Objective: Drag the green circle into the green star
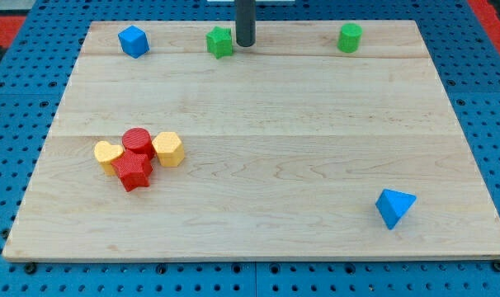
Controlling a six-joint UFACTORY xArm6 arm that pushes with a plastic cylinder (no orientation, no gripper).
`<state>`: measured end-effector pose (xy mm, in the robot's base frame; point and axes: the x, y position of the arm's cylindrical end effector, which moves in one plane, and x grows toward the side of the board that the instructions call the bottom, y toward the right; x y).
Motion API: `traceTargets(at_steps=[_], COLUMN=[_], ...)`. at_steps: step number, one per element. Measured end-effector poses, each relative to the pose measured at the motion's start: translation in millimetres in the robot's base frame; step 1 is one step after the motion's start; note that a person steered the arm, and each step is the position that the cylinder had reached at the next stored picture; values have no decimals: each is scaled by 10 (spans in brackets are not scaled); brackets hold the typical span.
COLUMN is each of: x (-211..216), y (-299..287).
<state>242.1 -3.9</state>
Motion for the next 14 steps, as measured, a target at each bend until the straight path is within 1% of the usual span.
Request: traceTargets(at_steps=[1,2,3,4,5,6,7,8,9,10,11,12,13,14], x=[-5,0,7,673,775,351,-44,-151,-155,-437,-483,-145,-32,215], y=[-159,-874,-764,490,1766,2182,1864,978,866,1033,514,-236,-644,-895])
